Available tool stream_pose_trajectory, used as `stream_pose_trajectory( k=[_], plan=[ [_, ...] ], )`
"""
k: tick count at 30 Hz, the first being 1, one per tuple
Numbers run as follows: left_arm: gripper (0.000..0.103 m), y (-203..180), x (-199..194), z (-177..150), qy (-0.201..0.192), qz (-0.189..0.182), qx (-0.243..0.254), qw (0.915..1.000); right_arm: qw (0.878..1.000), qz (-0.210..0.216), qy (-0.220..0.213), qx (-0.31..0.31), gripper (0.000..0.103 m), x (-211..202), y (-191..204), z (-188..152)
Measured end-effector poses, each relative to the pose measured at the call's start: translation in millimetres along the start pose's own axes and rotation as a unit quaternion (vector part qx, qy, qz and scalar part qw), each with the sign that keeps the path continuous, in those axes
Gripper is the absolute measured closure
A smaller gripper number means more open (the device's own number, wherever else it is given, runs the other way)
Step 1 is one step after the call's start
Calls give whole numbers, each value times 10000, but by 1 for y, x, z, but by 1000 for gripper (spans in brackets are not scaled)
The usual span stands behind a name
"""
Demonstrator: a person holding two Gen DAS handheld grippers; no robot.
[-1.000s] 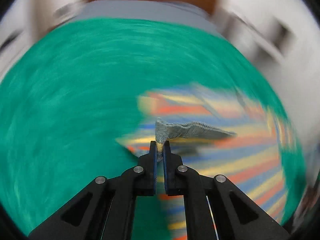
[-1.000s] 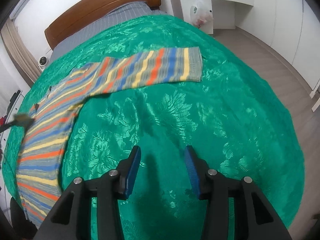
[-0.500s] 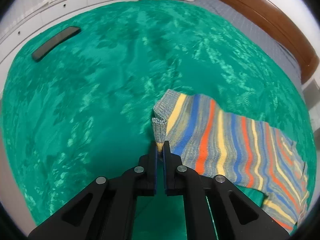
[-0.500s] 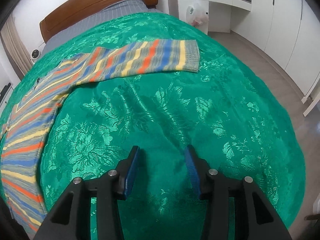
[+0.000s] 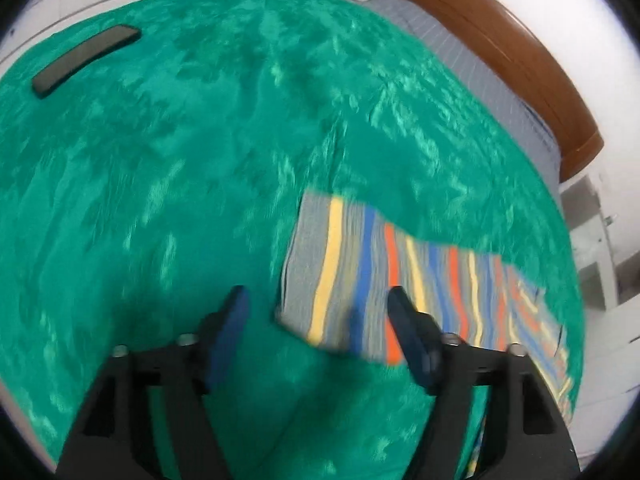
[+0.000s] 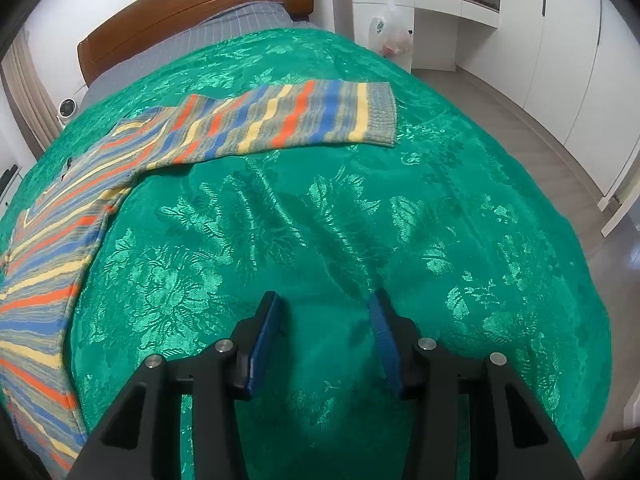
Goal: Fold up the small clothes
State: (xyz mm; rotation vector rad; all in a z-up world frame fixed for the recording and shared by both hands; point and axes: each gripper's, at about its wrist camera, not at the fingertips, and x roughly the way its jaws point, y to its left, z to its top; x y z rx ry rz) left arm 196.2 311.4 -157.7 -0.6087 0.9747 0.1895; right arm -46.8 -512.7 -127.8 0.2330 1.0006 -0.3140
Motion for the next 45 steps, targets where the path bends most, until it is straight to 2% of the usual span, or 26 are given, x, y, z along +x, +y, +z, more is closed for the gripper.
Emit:
stream_pose_trajectory(
  k=[2, 4, 5, 6, 7, 9, 11, 19, 26, 29, 30, 31, 33, 36, 39, 41, 43, 45],
  plan=[
    [29, -1, 18, 13, 297, -97, -17, 9995, 10000, -52, 5, -33, 55, 1, 2, 1],
    [46, -5, 30, 19, 419, -93, 8, 9991, 9999, -98, 2, -67, 55, 2, 3, 2],
    [84, -11, 34, 20, 462, -92, 132, 9988, 9999, -124, -6, -90, 55, 2, 4, 1],
    [99, -18, 38, 19, 528, 82, 367, 9979, 9999, -136, -12, -99, 55, 2, 4, 1],
    [99, -22, 36, 17, 439, 299, 499, 9973, 9998, -145, -17, -106, 55, 2, 5, 1],
    [100, -28, 26, 14, 44, 970, 700, 9928, 9998, -162, -17, -120, 55, 3, 5, 1],
    [100, -21, 26, 12, -54, 1243, 547, 9907, 9997, -182, -16, -136, 55, 3, 6, 2],
    [100, -18, 36, 7, -53, 1405, 591, 9883, 9998, -169, -74, -125, 54, 5, 6, 1],
    [99, -20, 37, 2, -98, 1510, 831, 9850, 9997, -187, -111, -108, 54, 6, 6, 1],
    [90, -18, 29, 1, -108, 1340, 746, 9881, 9997, -174, -130, -106, 54, 6, 5, 1],
    [78, -18, 24, 0, -134, 1293, 766, 9886, 9997, -173, -137, -108, 54, 6, 5, 0],
    [74, -19, 16, -4, -187, 1250, 812, 9886, 9997, -171, -148, -113, 54, 6, 5, 0],
    [49, -21, -3, -15, -315, 1123, 955, 9886, 9996, -177, -180, -115, 54, 6, 5, -1],
    [25, -24, -32, -42, -428, 724, 1143, 9899, 9994, -206, -240, -146, 54, 5, 6, -4],
    [14, -29, -42, -73, -326, 365, 1340, 9898, 9992, -250, -274, -172, 54, 5, 7, -5],
    [11, -33, -37, -95, -160, 205, 1491, 9885, 9989, -299, -286, -199, 54, 5, 9, -6],
    [9, -36, -25, -117, -63, 246, 1682, 9854, 9988, -336, -299, -209, 54, 5, 10, -6],
    [3, -37, -18, -130, -191, 390, 1881, 9812, 9987, -365, -302, -205, 54, 5, 10, -6]
  ],
)
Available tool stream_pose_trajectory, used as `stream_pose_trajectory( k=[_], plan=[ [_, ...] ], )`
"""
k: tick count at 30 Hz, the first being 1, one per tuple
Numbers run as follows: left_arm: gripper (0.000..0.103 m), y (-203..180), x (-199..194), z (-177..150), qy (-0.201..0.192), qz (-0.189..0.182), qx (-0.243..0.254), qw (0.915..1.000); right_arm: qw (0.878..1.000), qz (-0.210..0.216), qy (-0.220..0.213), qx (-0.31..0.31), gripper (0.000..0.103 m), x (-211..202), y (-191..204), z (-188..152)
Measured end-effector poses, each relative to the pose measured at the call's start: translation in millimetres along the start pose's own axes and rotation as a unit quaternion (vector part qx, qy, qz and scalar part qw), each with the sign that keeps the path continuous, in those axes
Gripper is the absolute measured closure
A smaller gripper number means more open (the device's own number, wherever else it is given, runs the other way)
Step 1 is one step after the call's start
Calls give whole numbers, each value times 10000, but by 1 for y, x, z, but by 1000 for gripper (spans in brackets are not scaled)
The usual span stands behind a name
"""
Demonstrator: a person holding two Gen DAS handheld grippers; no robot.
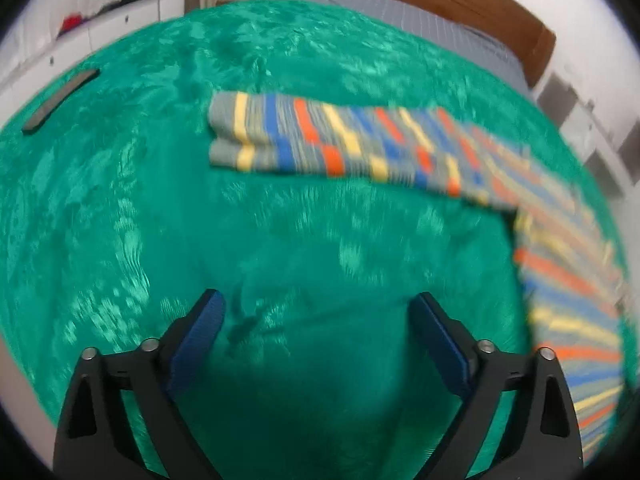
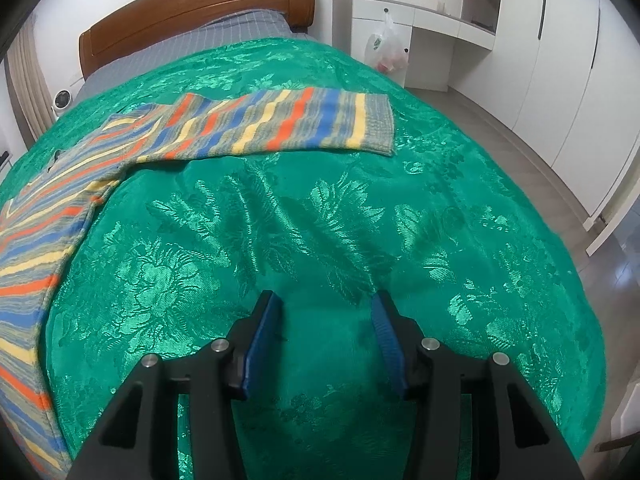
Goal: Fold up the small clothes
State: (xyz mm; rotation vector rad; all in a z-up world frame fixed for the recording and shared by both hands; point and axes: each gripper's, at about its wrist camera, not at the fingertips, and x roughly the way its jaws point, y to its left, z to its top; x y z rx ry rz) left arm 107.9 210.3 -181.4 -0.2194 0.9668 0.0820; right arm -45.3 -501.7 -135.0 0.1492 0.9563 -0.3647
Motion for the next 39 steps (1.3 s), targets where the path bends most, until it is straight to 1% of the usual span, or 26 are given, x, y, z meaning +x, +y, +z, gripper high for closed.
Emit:
stream_pose_trajectory(
  k=[2, 4, 5, 8, 10, 12, 13, 14, 15, 16, 17, 19, 20, 21, 23, 25, 28, 29, 31, 32, 34, 35, 37, 38, 39],
  plan=[
    [1, -6, 3, -10, -189, 90, 281, 9994, 10000, -29, -9, 14, 54, 0, 1, 0],
    [1, -12, 4, -18, -368, 214, 562, 9975, 10000, -70, -10, 25, 54, 0, 2, -1],
    [0, -12, 3, -21, -415, 244, 615, 9969, 9999, -102, -4, 29, 54, 0, 3, -1],
    [0, -11, 2, -19, -453, 213, 559, 9972, 9998, -193, 33, 38, 53, -1, 5, -1],
    [0, -11, 3, -18, -435, 199, 525, 9975, 9996, -198, 162, 104, 52, -2, 5, 1],
    [0, -12, 3, -19, -372, 279, 617, 9970, 9986, -30, 522, 87, 48, -5, 3, 14],
    [0, -14, 2, -19, -345, 313, 649, 9968, 9978, 211, 596, 209, 47, -7, -2, 22],
    [0, -14, 2, -20, -329, 339, 665, 9967, 9959, 551, 566, 436, 47, -11, -10, 31],
    [0, -14, 1, -21, -319, 358, 671, 9966, 9923, 868, 462, 752, 47, -16, -23, 46],
    [0, -15, 2, -21, -308, 375, 671, 9966, 9899, 970, 371, 966, 47, -19, -33, 59],
    [0, -15, 2, -21, -294, 388, 666, 9966, 9853, 1092, 231, 1291, 46, -22, -51, 78],
    [0, -16, 4, -19, -263, 401, 633, 9968, 9758, 1292, 181, 1754, 44, -16, -75, 102],
    [0, -16, 4, -19, -256, 403, 620, 9969, 9659, 1532, 351, 2056, 44, -2, -90, 116],
    [0, -17, 5, -19, -250, 416, 612, 9969, 9593, 1654, 502, 2234, 44, 9, -99, 124],
    [0, -18, 5, -19, -250, 472, 628, 9966, 9498, 1725, 714, 2511, 44, 35, -116, 134],
    [0, -19, 5, -20, -258, 529, 649, 9962, 9458, 1755, 837, 2601, 44, 54, -122, 138],
    [0, -21, 6, -20, -263, 597, 668, 9956, 9385, 1936, 1050, 2659, 45, 80, -121, 138],
    [0, -21, 6, -20, -262, 614, 673, 9955, 9344, 2072, 1134, 2666, 47, 89, -122, 135],
    [0, -22, 7, -20, -268, 646, 677, 9953, 9343, 2099, 1184, 2628, 50, 97, -119, 134],
    [0, -22, 7, -21, -273, 660, 678, 9951, 9341, 2115, 1141, 2641, 55, 101, -118, 133],
    [0, -23, 7, -21, -284, 683, 683, 9949, 9327, 2109, 1144, 2691, 82, 105, -120, 132],
    [0, -23, 7, -20, -289, 688, 684, 9949, 9374, 1976, 1170, 2620, 101, 103, -119, 132],
    [0, -23, 7, -21, -300, 694, 683, 9948, 9507, 1719, 1079, 2345, 101, 97, -116, 137],
    [0, -23, 7, -21, -304, 695, 684, 9948, 9605, 1420, 1020, 2164, 102, 92, -115, 140],
    [0, -23, 7, -21, -307, 697, 684, 9947, 9672, 1141, 957, 2060, 102, 88, -118, 140]
  ],
)
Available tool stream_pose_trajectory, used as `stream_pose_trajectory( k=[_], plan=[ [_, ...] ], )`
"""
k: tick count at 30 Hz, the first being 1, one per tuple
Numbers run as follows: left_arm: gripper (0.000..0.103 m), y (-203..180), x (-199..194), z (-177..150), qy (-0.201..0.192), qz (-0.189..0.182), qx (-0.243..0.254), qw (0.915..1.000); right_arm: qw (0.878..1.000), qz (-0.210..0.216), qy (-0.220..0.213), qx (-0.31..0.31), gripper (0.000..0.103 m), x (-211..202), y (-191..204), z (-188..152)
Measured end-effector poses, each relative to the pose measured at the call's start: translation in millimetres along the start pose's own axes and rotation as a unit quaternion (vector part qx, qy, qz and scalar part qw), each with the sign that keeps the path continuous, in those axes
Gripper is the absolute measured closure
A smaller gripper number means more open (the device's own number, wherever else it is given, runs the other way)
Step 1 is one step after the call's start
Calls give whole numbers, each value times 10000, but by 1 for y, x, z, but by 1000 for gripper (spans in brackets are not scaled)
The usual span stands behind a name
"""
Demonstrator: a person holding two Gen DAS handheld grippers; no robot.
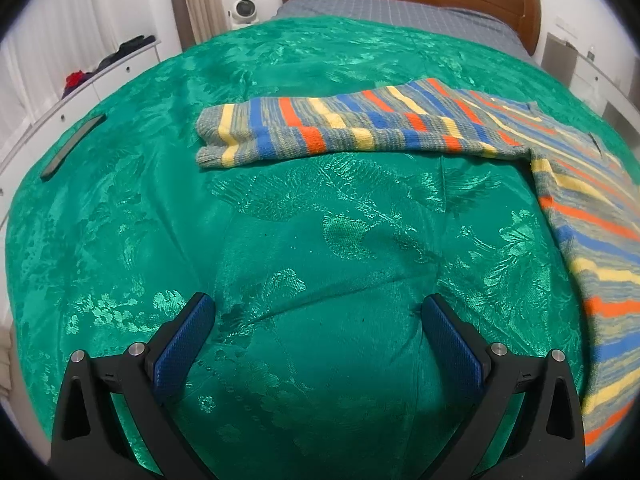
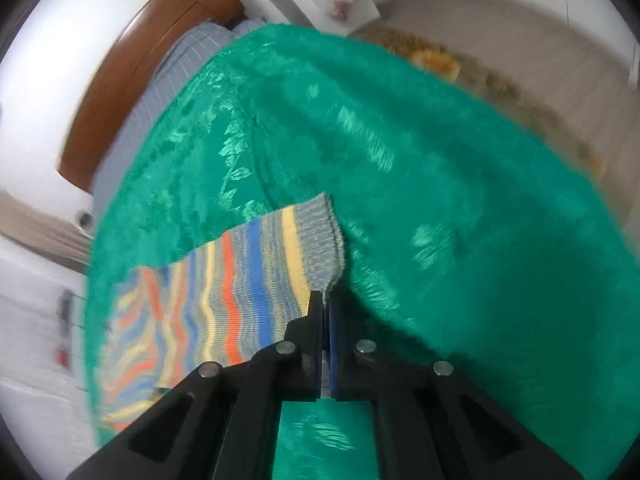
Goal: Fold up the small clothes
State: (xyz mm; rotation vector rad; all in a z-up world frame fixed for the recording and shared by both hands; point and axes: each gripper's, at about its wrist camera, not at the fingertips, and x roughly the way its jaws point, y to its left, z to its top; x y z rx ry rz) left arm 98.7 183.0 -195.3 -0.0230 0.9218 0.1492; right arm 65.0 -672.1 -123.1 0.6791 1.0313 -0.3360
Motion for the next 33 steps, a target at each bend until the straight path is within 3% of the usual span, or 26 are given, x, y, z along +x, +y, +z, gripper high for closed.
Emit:
stream_pose_trajectory(
  k=[2, 5, 8, 12, 17, 19, 20, 21, 23, 26, 29, 33],
  plan=[
    [0, 0, 0, 0, 0, 9, 4, 10000, 9993, -376, -27, 12, 103, 3, -10, -1],
    [0, 0, 0, 1, 9, 10, -2, 10000, 9995, -301, 4, 69, 103, 8, -16, -3],
    [0, 0, 0, 0, 4, 17, -1, 10000, 9999, 54, -17, 107, 101, 6, -17, -2],
    [0, 1, 0, 1, -3, 24, -3, 10000, 9974, 576, 43, 428, 82, 2, -26, -4],
    [0, 1, 0, 1, -27, 54, -13, 10000, 9885, 1137, 158, 981, 79, 8, -38, -8],
    [0, 1, 0, 0, -39, 63, -13, 10000, 9862, 1280, 237, 1024, 79, 9, -38, -9],
    [0, 1, 0, 0, -43, 66, -14, 10000, 9882, 1208, 321, 891, 83, 10, -35, -8],
    [0, 1, 0, 0, -45, 67, -14, 10000, 9914, 1026, 349, 739, 101, 9, -32, -8],
    [0, 1, 0, 0, -48, 68, -14, 10000, 9970, 591, 269, 419, 101, 1, -20, -4],
    [0, 1, 0, -1, -75, 80, -27, 9999, 9994, 301, -143, 115, 101, -24, 10, 3],
    [0, 0, 0, -1, -104, 88, -33, 9999, 9967, 441, -540, -407, 101, -56, 65, 13],
    [0, 1, 0, -1, -127, 54, -45, 9999, 9868, 1029, -761, -993, 101, -90, 152, 11]
  ],
)
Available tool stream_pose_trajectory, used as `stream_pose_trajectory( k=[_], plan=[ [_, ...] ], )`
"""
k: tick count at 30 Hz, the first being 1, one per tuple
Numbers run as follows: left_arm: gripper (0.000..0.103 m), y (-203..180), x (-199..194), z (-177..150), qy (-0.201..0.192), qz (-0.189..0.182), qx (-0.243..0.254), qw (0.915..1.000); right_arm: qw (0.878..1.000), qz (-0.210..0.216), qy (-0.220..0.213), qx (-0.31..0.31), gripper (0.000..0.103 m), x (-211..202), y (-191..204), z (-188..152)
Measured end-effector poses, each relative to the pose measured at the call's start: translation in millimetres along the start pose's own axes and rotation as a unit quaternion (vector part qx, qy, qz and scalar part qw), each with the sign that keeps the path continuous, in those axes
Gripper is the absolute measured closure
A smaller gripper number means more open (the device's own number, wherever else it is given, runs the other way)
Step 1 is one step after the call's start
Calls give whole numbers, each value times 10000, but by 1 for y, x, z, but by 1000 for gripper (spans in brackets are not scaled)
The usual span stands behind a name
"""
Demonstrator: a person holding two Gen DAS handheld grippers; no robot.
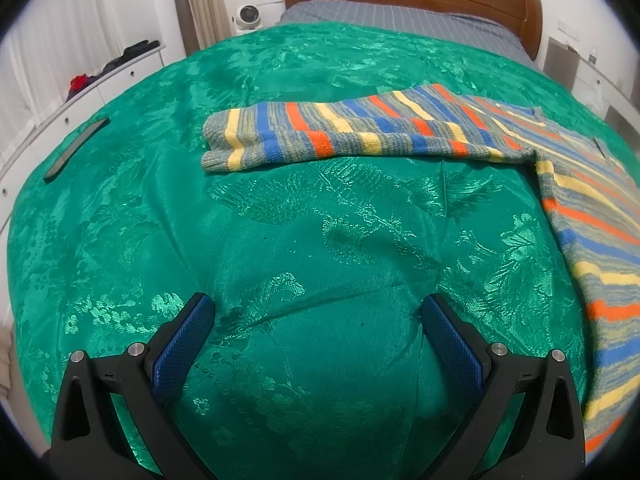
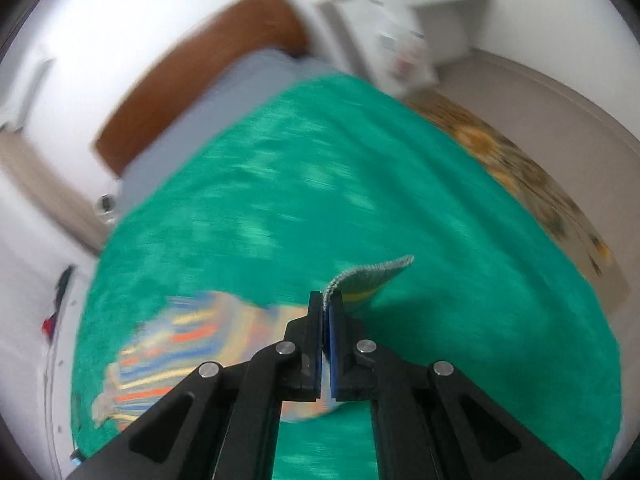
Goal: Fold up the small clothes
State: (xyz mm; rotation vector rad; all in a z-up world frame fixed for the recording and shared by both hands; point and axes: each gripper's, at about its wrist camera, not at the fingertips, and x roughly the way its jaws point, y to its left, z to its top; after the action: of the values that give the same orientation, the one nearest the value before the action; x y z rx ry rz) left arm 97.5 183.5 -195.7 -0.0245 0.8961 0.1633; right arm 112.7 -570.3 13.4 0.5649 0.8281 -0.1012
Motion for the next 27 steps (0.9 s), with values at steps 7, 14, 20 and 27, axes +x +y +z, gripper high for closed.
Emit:
stream_pose_trajectory(
  k=[7, 14, 20, 27],
  plan=[
    [0, 0, 0, 0, -29, -31, -27, 10000, 9930, 888, 364, -693, 101, 34, 156, -16],
    [0, -1, 0, 0, -43, -26, -34, 10000, 9851, 835, 998, -1128, 101, 112, 231, -78],
    [0, -1, 0, 0, -41, -29, -37, 10000, 9628, 1846, 1939, -365, 79, 166, 226, -124],
    [0, -2, 0, 0, -68, 9, -41, 10000, 9605, 2008, 1927, -17, 52, 152, 178, -116]
  ],
)
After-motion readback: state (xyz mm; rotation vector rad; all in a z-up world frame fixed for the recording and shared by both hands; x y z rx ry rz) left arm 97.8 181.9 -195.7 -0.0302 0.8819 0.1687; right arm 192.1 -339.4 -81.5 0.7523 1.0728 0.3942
